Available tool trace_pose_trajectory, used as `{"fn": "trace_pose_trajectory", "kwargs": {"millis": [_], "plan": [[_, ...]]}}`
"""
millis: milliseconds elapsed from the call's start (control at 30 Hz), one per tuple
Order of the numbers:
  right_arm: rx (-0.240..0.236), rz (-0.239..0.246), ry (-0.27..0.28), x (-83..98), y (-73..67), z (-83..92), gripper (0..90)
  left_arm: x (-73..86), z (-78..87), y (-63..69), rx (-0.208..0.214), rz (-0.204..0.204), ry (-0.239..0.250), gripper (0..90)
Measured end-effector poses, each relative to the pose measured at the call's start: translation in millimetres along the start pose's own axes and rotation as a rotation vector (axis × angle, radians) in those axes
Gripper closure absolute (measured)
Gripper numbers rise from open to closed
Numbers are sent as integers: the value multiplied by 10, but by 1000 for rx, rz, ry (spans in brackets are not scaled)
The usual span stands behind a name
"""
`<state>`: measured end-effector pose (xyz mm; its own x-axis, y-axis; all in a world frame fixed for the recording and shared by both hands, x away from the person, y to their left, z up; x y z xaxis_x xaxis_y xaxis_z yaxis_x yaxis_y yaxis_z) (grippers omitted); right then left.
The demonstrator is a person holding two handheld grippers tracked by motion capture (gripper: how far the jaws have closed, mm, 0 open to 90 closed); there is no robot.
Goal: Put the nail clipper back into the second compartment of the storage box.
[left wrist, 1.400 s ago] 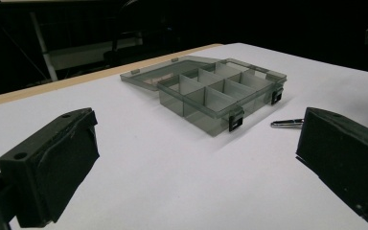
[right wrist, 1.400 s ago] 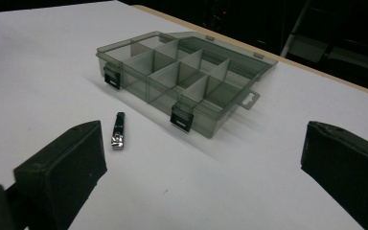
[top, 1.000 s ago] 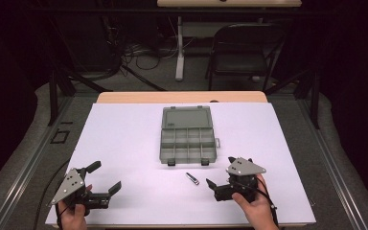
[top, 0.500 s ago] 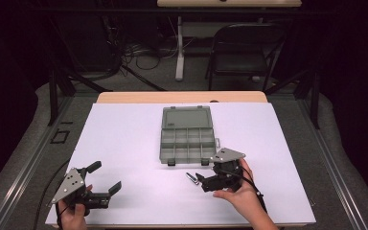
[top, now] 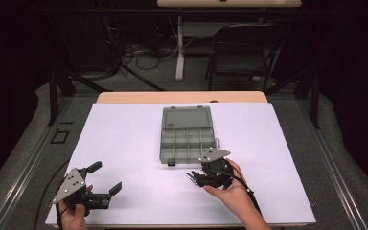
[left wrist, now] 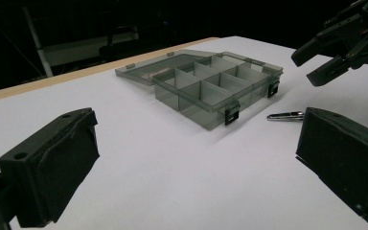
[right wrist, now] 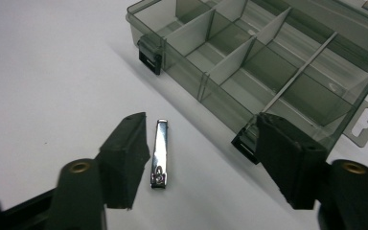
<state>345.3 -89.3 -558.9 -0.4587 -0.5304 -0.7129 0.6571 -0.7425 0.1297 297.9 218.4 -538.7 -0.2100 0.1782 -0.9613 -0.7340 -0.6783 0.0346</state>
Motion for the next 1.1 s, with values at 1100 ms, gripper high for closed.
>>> {"fn": "trace_pose_trajectory", "kwargs": {"millis": [1100], "plan": [[-42,-81,-214,180,-179,-280,665,12,-17,6,19,12,-7,6]]}}
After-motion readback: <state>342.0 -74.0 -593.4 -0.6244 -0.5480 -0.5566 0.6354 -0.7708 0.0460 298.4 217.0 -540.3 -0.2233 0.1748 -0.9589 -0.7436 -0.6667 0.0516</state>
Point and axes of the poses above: each handheld gripper's, and its own axes: z roughly backward along the jaws, x roughly out of its underside, y roughly to its right, the point moved 8 cm from there along -z, roughly forward along the jaws, and after that the axes turned 4 degrees about x, right-handed, at the moved point
